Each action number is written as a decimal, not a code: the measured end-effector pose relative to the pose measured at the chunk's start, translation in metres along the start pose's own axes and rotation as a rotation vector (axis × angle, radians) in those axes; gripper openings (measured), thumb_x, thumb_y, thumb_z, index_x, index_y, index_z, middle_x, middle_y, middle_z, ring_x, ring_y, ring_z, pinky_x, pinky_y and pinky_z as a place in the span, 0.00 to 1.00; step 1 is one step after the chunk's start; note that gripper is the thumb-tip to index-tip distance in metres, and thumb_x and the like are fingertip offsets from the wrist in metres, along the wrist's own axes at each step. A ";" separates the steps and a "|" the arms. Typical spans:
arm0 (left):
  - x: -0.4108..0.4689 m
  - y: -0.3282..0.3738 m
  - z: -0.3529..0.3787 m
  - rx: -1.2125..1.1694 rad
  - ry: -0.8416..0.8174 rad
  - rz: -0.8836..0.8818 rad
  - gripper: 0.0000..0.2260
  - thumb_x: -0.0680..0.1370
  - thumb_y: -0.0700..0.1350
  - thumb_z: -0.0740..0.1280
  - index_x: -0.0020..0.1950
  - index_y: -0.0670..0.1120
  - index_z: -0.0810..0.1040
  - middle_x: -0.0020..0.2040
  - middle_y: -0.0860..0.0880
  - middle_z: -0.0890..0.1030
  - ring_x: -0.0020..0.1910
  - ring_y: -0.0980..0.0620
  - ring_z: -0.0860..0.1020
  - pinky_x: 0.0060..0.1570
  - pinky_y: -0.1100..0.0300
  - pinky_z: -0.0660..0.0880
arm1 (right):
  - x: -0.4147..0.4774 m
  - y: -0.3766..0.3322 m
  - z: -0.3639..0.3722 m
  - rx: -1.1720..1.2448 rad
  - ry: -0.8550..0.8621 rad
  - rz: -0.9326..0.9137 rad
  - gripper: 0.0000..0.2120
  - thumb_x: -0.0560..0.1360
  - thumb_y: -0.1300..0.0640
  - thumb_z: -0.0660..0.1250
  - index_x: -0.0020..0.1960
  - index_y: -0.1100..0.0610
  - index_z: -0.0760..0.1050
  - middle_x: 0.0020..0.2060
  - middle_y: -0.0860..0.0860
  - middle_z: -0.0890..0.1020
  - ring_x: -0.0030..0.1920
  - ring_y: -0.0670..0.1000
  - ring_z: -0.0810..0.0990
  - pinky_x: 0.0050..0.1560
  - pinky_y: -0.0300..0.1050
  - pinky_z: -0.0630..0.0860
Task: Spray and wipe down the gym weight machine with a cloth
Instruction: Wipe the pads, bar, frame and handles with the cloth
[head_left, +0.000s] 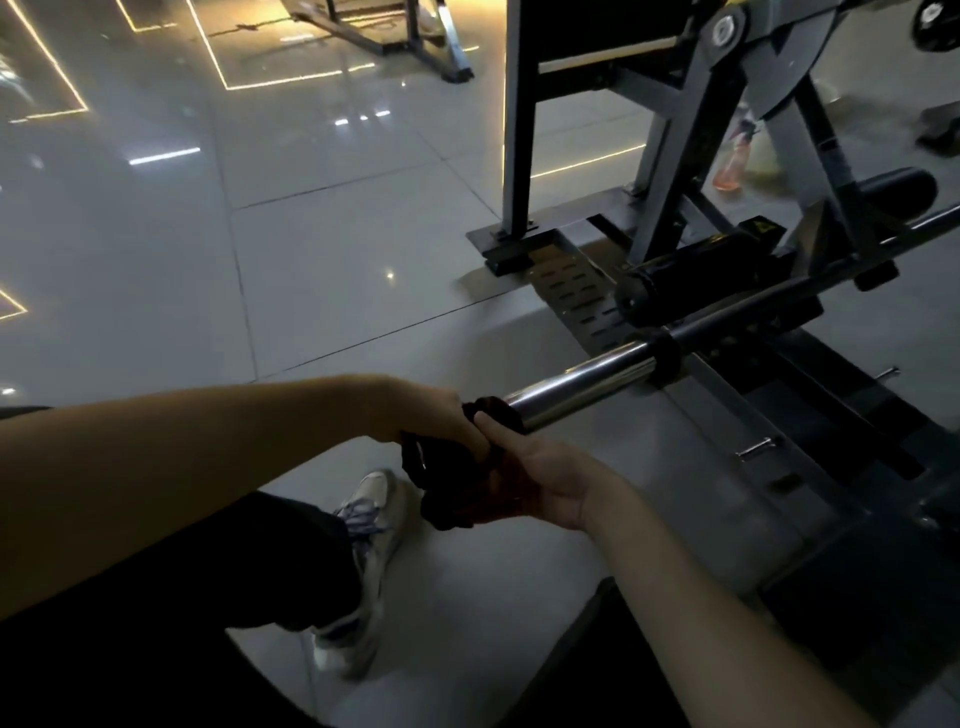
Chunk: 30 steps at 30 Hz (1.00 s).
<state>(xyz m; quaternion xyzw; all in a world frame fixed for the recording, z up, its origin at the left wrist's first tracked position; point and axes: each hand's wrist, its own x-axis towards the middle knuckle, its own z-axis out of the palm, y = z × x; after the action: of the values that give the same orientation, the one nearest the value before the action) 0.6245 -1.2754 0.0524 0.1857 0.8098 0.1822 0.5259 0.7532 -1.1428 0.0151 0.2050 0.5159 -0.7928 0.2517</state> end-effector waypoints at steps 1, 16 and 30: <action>-0.003 -0.005 -0.001 -0.082 -0.067 -0.010 0.14 0.75 0.47 0.75 0.55 0.39 0.81 0.48 0.42 0.87 0.46 0.45 0.86 0.46 0.56 0.83 | 0.001 0.002 0.002 0.007 0.013 -0.019 0.31 0.73 0.41 0.74 0.67 0.62 0.75 0.45 0.64 0.84 0.45 0.60 0.84 0.60 0.68 0.78; -0.003 0.027 0.035 0.398 0.438 0.109 0.15 0.72 0.53 0.77 0.53 0.53 0.76 0.39 0.54 0.78 0.36 0.58 0.76 0.29 0.67 0.68 | 0.002 0.037 -0.016 0.049 0.122 -0.176 0.28 0.75 0.44 0.70 0.65 0.64 0.77 0.58 0.61 0.83 0.56 0.61 0.84 0.60 0.58 0.81; 0.098 0.134 0.021 0.184 0.279 0.211 0.18 0.68 0.53 0.80 0.53 0.47 0.81 0.46 0.49 0.84 0.44 0.52 0.83 0.40 0.60 0.80 | -0.001 -0.014 -0.106 0.282 0.619 -0.266 0.18 0.78 0.52 0.71 0.61 0.64 0.79 0.54 0.62 0.83 0.52 0.60 0.85 0.50 0.56 0.84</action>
<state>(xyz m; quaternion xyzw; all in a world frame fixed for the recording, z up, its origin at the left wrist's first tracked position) 0.6212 -1.1092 0.0330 0.2897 0.8641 0.1856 0.3675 0.7519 -1.0401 -0.0149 0.3990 0.4752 -0.7825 -0.0523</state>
